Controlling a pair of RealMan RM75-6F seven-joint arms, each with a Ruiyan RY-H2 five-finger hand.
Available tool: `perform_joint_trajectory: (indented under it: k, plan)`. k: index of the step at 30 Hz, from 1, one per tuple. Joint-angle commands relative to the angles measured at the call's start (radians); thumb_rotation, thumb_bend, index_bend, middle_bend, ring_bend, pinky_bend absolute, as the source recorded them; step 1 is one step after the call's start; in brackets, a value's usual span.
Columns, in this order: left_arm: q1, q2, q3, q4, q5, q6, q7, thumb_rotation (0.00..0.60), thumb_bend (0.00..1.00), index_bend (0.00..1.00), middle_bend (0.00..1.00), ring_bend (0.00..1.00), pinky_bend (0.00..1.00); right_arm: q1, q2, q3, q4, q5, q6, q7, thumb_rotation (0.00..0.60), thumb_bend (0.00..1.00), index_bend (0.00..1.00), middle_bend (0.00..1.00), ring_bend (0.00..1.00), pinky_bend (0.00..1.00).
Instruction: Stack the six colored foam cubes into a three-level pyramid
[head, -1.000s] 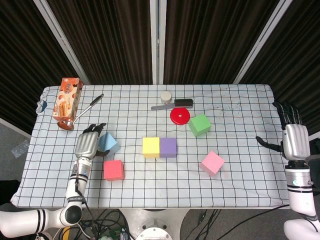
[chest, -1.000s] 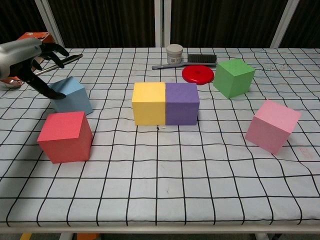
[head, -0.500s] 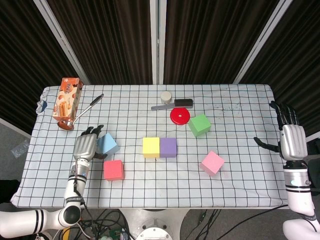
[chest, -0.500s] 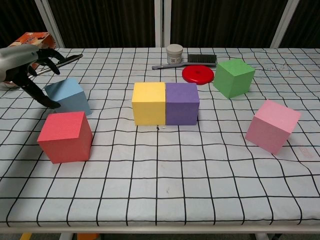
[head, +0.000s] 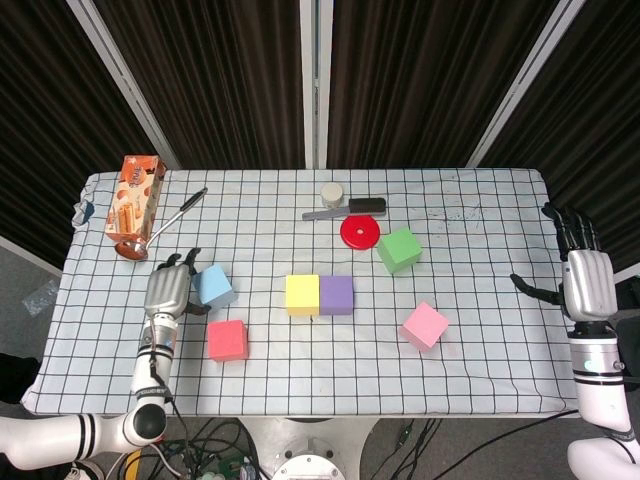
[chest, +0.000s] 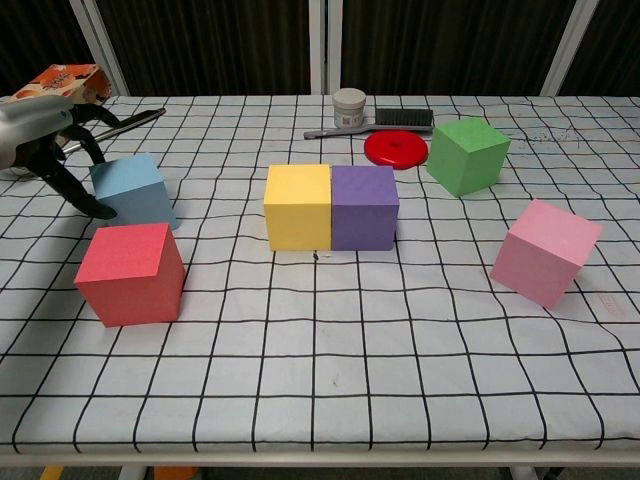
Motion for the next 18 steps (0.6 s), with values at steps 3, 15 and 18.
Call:
perform_joint_trajectory:
  k: [3, 15, 18]
  plan:
    - [0.012, 0.006, 0.003, -0.02, 0.047, 0.016, -0.035, 0.6, 0.15, 0.1, 0.4, 0.14, 0.24, -0.001, 0.0, 0.001, 0.001, 0.004, -0.002, -0.002, 0.6, 0.06, 0.0, 0.14, 0.0, 0.0]
    - [0.049, 0.084, 0.038, -0.087, 0.258, -0.112, -0.272, 0.6, 0.18, 0.11, 0.41, 0.15, 0.23, -0.009, 0.001, 0.004, -0.006, 0.012, 0.005, -0.014, 0.6, 0.06, 0.0, 0.14, 0.0, 0.0]
    - [0.045, 0.084, 0.064, -0.062, 0.358, -0.152, -0.332, 0.6, 0.18, 0.11, 0.41, 0.15, 0.23, -0.014, 0.004, 0.007, -0.01, 0.02, 0.007, -0.013, 0.6, 0.06, 0.0, 0.14, 0.0, 0.0]
